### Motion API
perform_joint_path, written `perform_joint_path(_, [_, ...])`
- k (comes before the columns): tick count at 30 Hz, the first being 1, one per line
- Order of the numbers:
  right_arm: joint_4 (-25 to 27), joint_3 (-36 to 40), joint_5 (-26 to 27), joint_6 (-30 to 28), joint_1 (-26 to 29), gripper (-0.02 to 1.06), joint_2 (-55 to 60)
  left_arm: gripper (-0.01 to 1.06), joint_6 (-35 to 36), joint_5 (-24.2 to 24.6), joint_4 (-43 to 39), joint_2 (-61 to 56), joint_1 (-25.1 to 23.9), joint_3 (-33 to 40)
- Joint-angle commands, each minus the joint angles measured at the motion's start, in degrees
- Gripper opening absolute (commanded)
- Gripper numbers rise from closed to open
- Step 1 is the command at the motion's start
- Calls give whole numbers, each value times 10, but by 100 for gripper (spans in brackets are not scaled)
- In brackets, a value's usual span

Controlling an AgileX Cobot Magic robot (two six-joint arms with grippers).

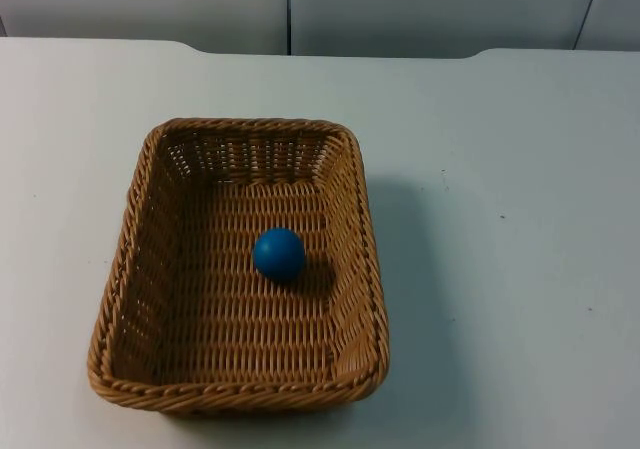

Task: Pick up the basket with the left hand and place the ball into the basket with the right hand.

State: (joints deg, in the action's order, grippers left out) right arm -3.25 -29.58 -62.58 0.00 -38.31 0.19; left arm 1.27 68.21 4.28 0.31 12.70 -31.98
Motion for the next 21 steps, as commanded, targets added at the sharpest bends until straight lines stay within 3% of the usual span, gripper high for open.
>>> perform_joint_path(1, [3, 5, 8, 0, -1, 105, -2, 105, 3, -10, 4, -3, 0, 3])
perform_joint_path(8, [3, 5, 8, 0, 34, 105, -2, 105, 2, -42, -21, -3, 0, 3])
perform_joint_path(21, [3, 5, 9, 0, 295, 105, -2, 105, 2, -40, -29, -3, 0, 3])
